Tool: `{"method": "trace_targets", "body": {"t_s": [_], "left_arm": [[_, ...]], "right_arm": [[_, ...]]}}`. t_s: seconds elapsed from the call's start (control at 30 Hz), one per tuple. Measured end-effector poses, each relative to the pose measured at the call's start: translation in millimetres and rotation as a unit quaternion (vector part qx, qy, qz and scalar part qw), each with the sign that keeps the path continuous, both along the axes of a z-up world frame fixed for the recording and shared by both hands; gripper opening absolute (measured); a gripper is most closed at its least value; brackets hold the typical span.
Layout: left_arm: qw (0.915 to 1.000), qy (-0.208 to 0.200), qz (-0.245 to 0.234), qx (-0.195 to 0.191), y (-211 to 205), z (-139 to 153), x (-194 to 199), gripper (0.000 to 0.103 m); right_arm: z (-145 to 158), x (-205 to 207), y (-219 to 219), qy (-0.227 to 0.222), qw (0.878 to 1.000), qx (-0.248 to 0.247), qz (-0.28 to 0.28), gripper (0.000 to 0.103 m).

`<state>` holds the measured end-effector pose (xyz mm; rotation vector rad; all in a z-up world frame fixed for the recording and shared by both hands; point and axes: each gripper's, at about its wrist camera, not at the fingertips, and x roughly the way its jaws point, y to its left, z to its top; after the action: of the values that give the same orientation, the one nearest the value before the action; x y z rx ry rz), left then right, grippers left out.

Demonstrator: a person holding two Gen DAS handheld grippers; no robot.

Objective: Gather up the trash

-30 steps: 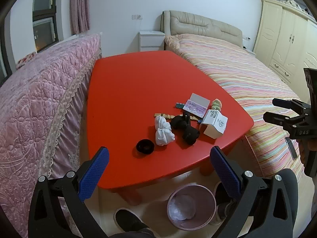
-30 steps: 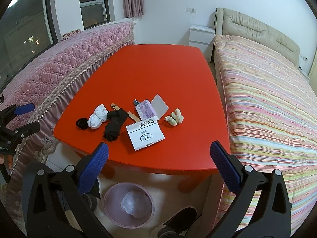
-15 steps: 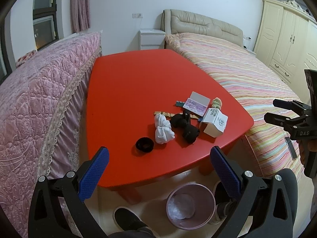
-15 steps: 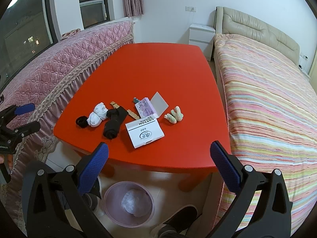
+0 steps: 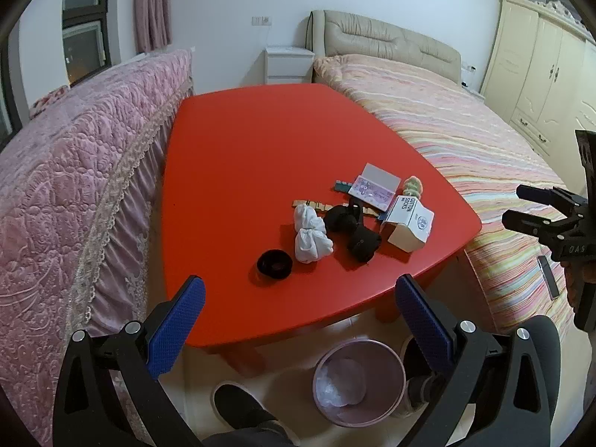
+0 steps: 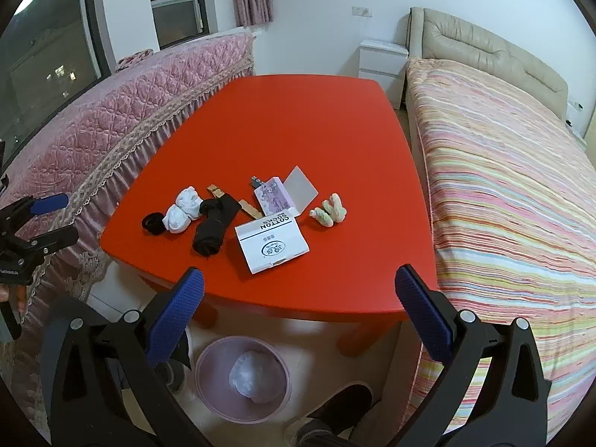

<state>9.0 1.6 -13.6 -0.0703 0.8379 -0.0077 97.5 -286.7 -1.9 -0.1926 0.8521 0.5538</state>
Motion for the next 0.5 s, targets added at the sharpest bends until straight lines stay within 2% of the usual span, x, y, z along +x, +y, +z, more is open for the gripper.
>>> {"method": "trace_targets", "body": {"t_s": [0.2,0.5], "left_arm": [[0.9998,0.016,-0.004,0.007,4.2,-6.2,17.2,0.097],[0.9970,0.068,-0.035,0.012,12.0,-23.5,61.1,0.097]], "right_arm": [[-0.7,25.4,0.3,0.016,1.000,-0.004,0.011,0.100],[-15.0,89.5,9.6,0.058,0.997,-0.035,0.025,0.100]]}}
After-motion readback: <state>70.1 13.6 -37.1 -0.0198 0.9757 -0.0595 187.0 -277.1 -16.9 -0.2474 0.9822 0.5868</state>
